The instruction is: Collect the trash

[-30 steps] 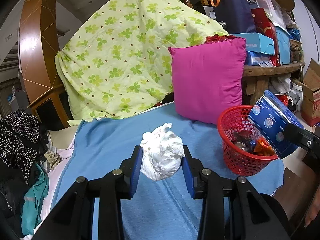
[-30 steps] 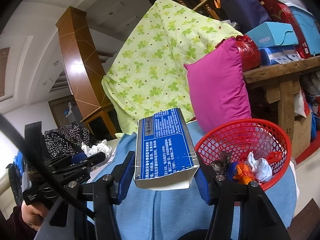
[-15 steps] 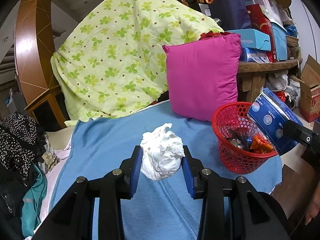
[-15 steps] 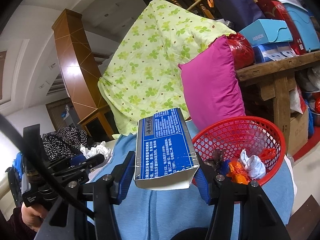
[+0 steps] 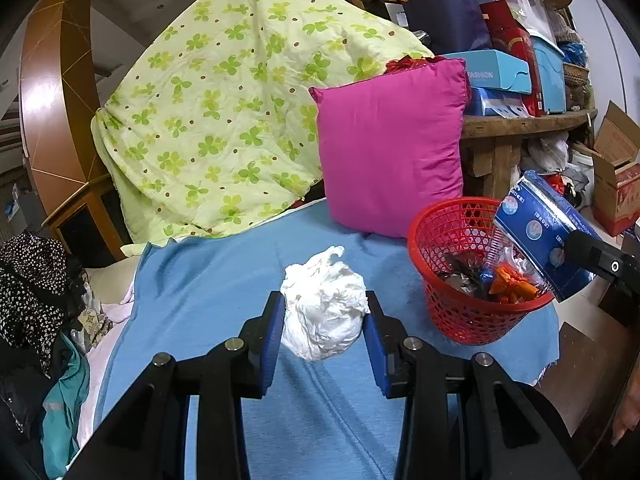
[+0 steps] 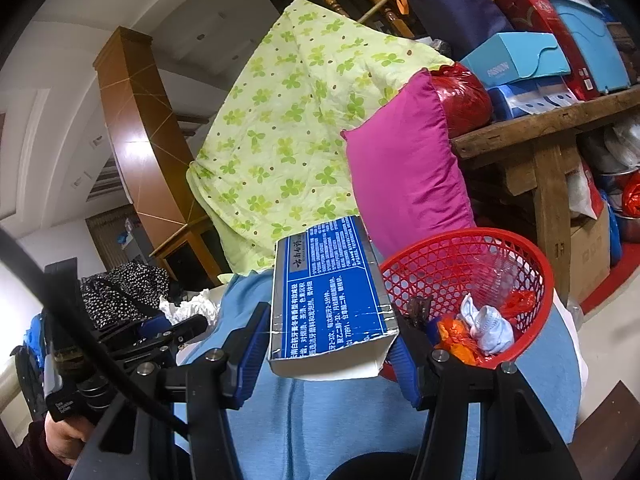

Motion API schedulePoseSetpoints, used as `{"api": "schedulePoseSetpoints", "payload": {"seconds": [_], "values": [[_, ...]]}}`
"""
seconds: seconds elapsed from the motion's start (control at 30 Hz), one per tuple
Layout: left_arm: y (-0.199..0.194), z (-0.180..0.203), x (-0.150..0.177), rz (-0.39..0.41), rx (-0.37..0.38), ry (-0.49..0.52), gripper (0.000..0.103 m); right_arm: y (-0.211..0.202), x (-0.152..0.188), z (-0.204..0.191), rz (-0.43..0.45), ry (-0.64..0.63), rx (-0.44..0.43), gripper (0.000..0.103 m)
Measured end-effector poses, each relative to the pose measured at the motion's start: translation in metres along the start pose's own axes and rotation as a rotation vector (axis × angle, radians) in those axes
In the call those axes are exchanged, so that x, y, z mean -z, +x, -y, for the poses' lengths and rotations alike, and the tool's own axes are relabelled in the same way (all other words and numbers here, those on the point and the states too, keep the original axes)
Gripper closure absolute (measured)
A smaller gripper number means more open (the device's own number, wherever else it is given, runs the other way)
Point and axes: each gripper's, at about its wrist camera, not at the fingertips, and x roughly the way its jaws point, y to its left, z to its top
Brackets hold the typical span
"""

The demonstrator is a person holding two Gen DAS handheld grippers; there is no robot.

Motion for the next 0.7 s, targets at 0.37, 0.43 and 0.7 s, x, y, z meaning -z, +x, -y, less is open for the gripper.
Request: {"api": "schedulePoseSetpoints", "payload": {"seconds": [0.37, 0.43, 0.7], "values": [[0.003, 0.007, 0.001, -0.008, 0.016, 0.008, 0.063, -0.006, 0.001, 0.005, 0.011, 0.018, 0.017, 0.044], [0.003, 0.009, 0.0, -0.008, 0.019, 0.011, 0.063, -0.008, 0.002, 0.006, 0.013, 0.02, 0.021, 0.044], [0.006, 0.016, -0.001, -0.011, 0.032, 0.023, 0.063, -0.015, 0.004, 0.011, 0.022, 0.033, 0.036, 0.044]]}}
